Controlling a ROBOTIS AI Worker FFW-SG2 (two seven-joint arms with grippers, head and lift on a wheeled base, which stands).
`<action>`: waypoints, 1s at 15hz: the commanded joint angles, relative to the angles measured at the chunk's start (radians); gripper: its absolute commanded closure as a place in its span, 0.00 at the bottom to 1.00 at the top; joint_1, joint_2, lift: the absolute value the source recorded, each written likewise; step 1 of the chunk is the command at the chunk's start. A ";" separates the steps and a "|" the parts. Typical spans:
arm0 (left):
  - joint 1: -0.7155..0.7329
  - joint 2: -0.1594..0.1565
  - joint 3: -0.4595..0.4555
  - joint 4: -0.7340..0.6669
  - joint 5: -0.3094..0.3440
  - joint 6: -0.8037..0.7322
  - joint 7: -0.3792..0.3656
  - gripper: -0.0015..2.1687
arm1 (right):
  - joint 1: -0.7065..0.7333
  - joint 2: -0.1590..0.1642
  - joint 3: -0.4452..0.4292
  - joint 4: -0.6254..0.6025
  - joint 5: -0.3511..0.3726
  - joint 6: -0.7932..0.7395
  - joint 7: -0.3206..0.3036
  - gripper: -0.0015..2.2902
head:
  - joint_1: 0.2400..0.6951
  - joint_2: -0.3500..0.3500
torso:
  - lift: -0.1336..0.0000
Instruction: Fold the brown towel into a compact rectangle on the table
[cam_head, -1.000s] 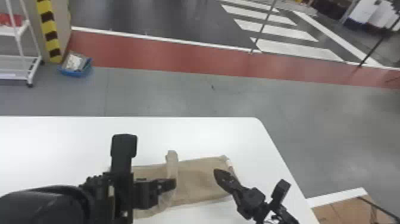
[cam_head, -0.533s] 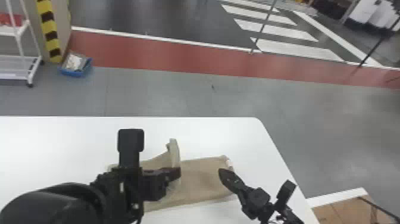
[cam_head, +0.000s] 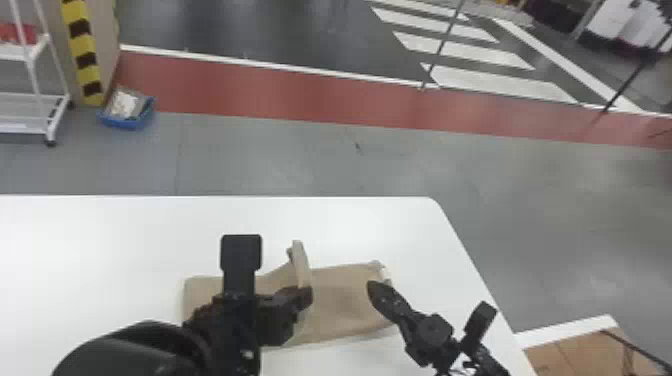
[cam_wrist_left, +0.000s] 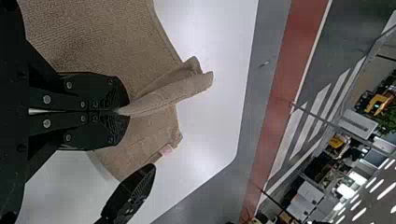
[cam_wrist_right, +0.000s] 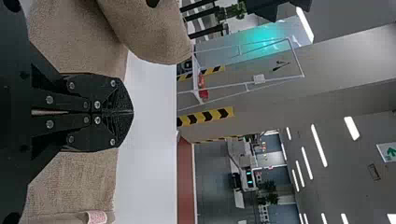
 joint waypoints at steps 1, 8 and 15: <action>-0.008 -0.003 -0.015 0.046 -0.001 -0.083 0.007 0.83 | -0.003 0.001 0.002 0.006 0.000 -0.006 0.001 0.56 | 1.00 0.00 | 1.00; -0.052 -0.003 -0.061 0.121 0.001 -0.059 -0.047 0.00 | -0.031 -0.003 -0.001 0.038 -0.029 -0.021 0.000 0.50 | 1.00 0.00 | 1.00; -0.031 -0.003 -0.010 0.048 0.010 0.089 -0.121 0.02 | 0.023 0.026 -0.004 -0.137 -0.066 0.160 -0.049 0.01 | 1.00 0.00 | 1.00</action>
